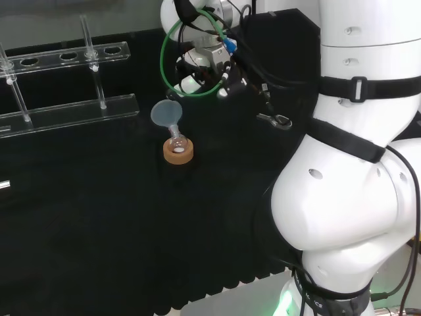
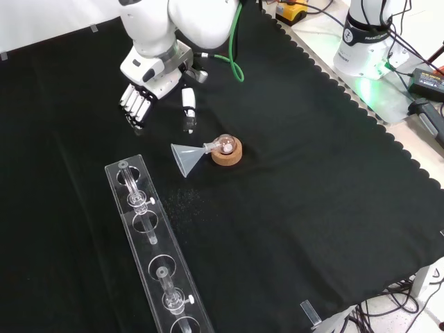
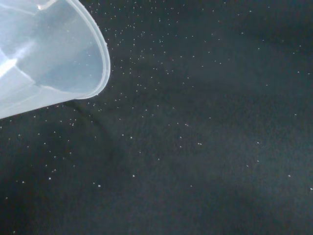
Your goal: Remove the funnel from the round-bottom flask.
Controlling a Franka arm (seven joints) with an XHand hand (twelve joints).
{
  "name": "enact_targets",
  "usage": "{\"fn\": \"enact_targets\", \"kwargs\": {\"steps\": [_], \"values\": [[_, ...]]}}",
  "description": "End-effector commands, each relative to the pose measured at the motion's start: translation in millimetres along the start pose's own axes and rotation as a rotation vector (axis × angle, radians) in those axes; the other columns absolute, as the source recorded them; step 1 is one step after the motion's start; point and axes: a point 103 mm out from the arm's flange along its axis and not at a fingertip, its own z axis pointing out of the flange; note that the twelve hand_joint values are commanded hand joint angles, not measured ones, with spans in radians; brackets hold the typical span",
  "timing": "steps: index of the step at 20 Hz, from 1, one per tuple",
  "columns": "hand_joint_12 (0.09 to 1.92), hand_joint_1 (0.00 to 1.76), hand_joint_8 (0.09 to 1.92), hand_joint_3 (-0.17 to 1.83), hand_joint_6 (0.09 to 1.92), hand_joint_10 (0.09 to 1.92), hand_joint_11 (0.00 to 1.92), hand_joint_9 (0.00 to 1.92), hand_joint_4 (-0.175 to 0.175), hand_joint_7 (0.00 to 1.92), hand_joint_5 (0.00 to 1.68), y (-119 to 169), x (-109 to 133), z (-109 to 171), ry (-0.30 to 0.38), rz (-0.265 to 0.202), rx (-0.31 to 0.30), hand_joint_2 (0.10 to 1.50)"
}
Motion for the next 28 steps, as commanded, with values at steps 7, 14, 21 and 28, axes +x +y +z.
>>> {"fn": "enact_targets", "kwargs": {"steps": [7, 14, 21, 28], "values": [[1.45, 0.33, 0.97, 0.00, 0.70, 0.93, 0.38, 0.45, -0.075, 0.53, 0.50, 2, 34, 5, -0.030, -0.062, 0.036, 0.73], [1.46, 0.32, 0.97, 0.00, 0.71, 0.93, 0.37, 0.44, -0.075, 0.53, 0.50, -3, 51, 21, -0.043, -0.101, 0.070, 0.73], [1.46, 0.31, 0.98, 0.01, 0.72, 0.94, 0.37, 0.44, -0.075, 0.53, 0.51, 14, 53, 45, -0.034, -0.098, 0.132, 0.74], [1.44, 0.38, 0.97, 0.01, 0.79, 0.93, 0.40, 0.47, -0.074, 0.56, 0.56, 15, 51, 43, -0.098, -0.093, 0.080, 0.75]]}}
